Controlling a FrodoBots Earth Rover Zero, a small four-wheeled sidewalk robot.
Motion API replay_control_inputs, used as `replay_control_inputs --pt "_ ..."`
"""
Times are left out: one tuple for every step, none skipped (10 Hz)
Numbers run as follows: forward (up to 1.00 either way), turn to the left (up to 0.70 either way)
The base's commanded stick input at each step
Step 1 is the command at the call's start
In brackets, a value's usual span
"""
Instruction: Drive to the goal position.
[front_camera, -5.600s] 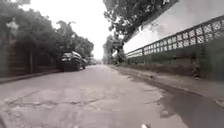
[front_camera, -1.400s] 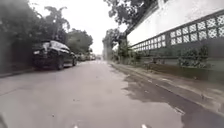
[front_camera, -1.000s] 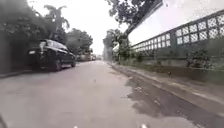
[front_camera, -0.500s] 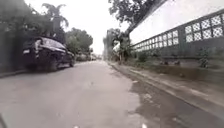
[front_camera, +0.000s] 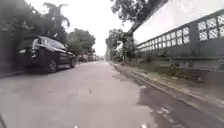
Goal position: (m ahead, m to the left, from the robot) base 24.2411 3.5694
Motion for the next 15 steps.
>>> replay_control_inputs --pt "1.00 0.04" --pt "1.00 0.04" --pt "1.00 0.04" --pt "1.00 0.05" --pt "1.00 0.06" --pt "1.00 0.07" --pt "1.00 0.05" --pt "1.00 0.04" --pt "1.00 0.03" --pt "1.00 0.03" --pt "1.00 0.03" --pt "1.00 0.03" --pt "1.00 0.03" --pt "1.00 0.03" --pt "1.00 0.03"
